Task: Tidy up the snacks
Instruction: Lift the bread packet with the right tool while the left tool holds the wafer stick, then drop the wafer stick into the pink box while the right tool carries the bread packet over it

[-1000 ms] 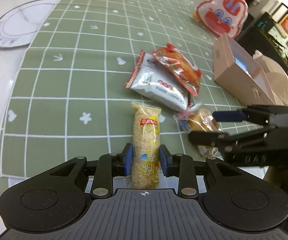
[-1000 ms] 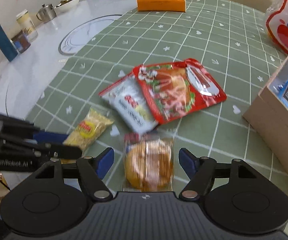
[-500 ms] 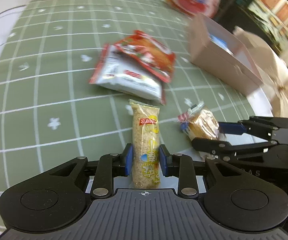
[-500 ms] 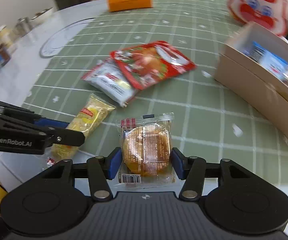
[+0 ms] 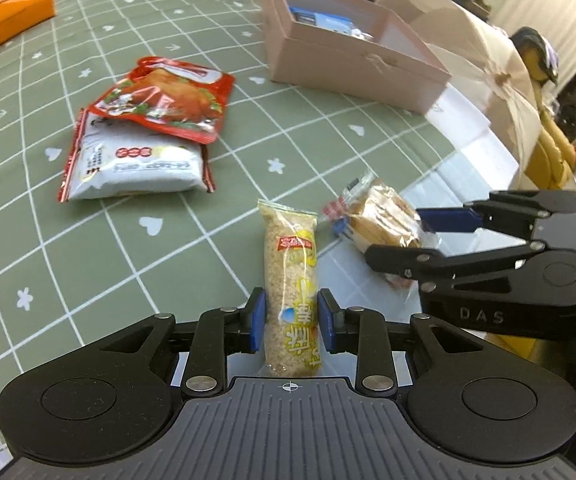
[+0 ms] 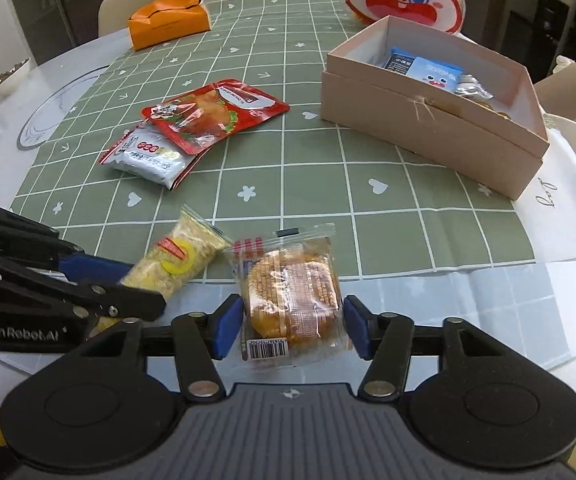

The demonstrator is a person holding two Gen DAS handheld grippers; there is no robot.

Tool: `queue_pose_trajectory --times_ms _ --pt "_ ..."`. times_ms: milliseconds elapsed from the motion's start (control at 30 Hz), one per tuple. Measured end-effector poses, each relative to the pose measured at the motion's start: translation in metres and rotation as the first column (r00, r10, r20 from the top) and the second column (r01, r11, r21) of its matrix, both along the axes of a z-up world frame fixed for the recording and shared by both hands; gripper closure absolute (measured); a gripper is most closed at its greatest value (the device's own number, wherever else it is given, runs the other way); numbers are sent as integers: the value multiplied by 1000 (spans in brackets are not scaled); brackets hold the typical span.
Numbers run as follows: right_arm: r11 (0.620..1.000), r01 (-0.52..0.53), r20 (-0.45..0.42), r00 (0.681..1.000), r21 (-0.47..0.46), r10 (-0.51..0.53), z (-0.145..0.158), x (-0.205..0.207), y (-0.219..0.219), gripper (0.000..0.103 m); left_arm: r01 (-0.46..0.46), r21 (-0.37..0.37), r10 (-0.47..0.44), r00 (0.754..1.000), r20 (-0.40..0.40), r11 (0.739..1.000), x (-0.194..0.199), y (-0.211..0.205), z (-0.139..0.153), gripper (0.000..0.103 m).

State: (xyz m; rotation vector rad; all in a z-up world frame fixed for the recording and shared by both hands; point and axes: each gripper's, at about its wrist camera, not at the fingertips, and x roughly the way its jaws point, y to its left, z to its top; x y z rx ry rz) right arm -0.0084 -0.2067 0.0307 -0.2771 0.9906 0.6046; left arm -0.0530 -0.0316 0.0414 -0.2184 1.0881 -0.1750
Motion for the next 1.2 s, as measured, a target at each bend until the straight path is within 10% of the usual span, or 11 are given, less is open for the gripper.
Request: queue_pose_trajectory --times_ms 433,800,1033,1200 --pt "997 70 38 997 19 -71 38 3 -37 51 94 -71 -91 995 50 993 17 -29 19 71" --pt "984 92 320 938 150 -136 160 88 -68 51 74 -120 -26 932 361 990 131 -16 137 71" --pt "987 142 251 955 72 -156 111 171 -59 51 20 -270 41 974 221 963 258 -22 77 71" --pt "985 146 115 981 97 -157 63 211 -55 48 -73 -202 106 982 155 977 287 -17 50 71"
